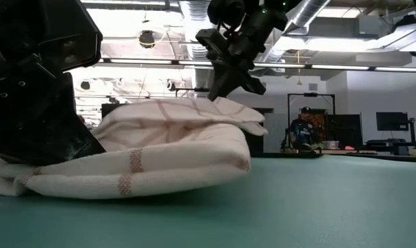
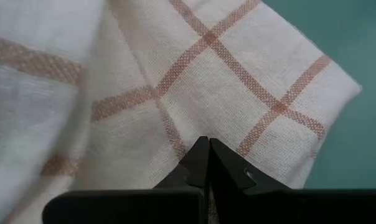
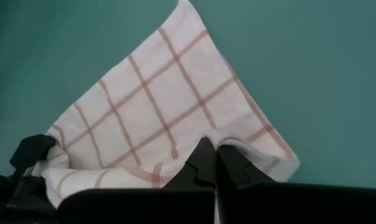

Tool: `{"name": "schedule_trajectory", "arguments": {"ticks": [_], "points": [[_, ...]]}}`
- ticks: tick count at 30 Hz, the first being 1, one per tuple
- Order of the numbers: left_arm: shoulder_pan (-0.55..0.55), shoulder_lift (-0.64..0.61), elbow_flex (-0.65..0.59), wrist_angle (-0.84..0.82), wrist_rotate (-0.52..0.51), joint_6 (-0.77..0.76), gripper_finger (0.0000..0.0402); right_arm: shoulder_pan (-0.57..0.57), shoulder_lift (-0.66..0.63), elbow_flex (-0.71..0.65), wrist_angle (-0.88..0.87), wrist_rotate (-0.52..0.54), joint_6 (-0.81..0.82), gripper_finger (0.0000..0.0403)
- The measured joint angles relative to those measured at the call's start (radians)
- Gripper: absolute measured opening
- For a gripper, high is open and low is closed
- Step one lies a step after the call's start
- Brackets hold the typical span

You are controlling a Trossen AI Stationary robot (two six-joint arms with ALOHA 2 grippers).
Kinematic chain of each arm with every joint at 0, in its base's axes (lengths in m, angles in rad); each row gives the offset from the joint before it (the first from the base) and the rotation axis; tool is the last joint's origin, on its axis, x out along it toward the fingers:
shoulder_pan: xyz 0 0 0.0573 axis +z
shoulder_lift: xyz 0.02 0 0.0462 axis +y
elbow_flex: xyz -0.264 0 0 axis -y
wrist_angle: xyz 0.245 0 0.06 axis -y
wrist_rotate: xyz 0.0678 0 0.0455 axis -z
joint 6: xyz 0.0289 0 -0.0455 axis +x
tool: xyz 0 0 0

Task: Roll towel
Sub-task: Roll the white towel

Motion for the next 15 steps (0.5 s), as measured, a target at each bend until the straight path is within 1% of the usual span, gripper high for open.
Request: {"name": "schedule_trajectory", "arguments": {"ticks": [4,8,10,12,15], "points": [[0.000,0.000,0.000,-0.002,0.001,-0.020,0.0000,0.001,0.000,0.000,0.011,-0.001,-0.004,0.0015],[0.000,0.000,0.000,-0.002,0.003,-0.022,0.0000,0.003,0.032,0.000,0.023,-0.013,-0.039,0.0035],[0.000,0.000,0.000,-0.002,0.003,-0.025,0.0000,0.005,0.071,0.000,0.029,-0.059,-0.045,0.0050],[0.000,0.000,-0.001,-0.002,0.003,-0.030,0.0000,0.009,0.113,0.000,0.071,-0.113,-0.046,0.0065],[0.000,0.001,0.000,-0.004,0.004,-0.041,0.0000,0.008,0.171,0.000,0.183,-0.179,-0.067,0.0091]]}}
